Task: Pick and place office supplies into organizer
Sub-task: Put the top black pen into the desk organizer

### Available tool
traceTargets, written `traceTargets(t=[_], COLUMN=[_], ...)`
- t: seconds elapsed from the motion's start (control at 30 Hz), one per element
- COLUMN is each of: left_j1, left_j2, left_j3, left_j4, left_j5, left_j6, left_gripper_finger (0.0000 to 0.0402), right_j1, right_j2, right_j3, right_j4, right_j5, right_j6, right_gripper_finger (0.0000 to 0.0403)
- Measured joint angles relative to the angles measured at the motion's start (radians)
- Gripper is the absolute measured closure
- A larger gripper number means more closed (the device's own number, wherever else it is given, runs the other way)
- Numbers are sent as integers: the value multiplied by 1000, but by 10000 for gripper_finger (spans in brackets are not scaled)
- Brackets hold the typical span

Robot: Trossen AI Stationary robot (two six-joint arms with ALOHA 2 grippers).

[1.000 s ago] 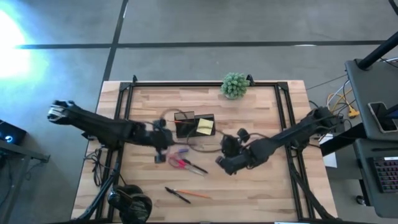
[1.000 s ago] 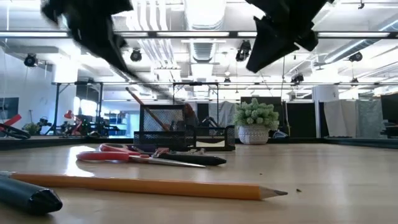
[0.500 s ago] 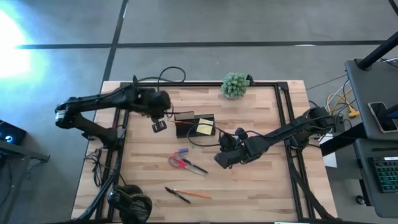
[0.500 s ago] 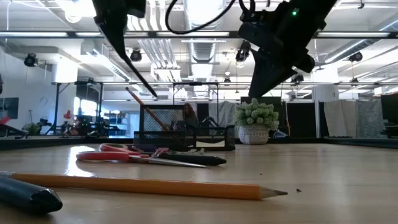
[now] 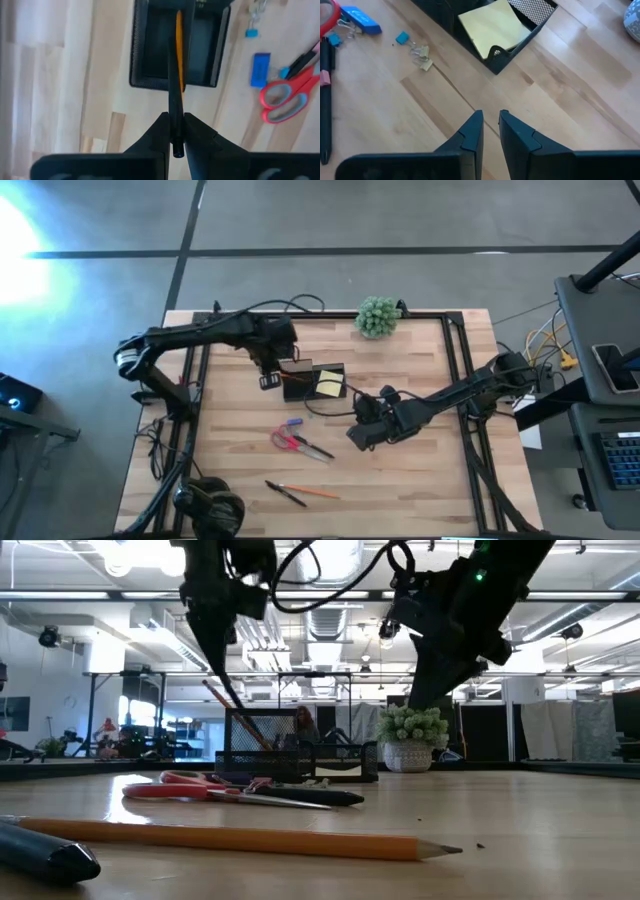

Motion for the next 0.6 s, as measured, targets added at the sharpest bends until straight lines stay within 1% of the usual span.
traceTargets(t=[0.1,0.17,0.3,0.4,0.43,0.5,0.57,0.6], left_j1=[-1,-1,-1,-3,-4,-9,-22,-31], left_j2=[44,67,76,44,25,-21,-70,-103], left_j3=[-1,0,4,4,5,18,31,33], left_j4=[16,21,29,28,22,-6,-42,-46], left_j5=[-19,-32,-57,-79,-78,-75,-73,-72], left_j6=[51,70,58,21,-2,-49,-107,-141], left_gripper_finger=[382,366,304,255,240,214,194,187], right_j1=[0,0,0,0,-4,-18,-33,-37], right_j2=[0,0,0,0,0,0,10,17], right_j3=[-8,-9,-11,-11,-12,-19,-33,-39], right_j4=[-2,1,1,9,20,72,174,224], right_j5=[-1,-1,-1,-12,-32,-134,-248,-280], right_j6=[0,0,0,8,8,-11,-69,-108], right_gripper_finger=[351,351,351,351,351,351,350,348])
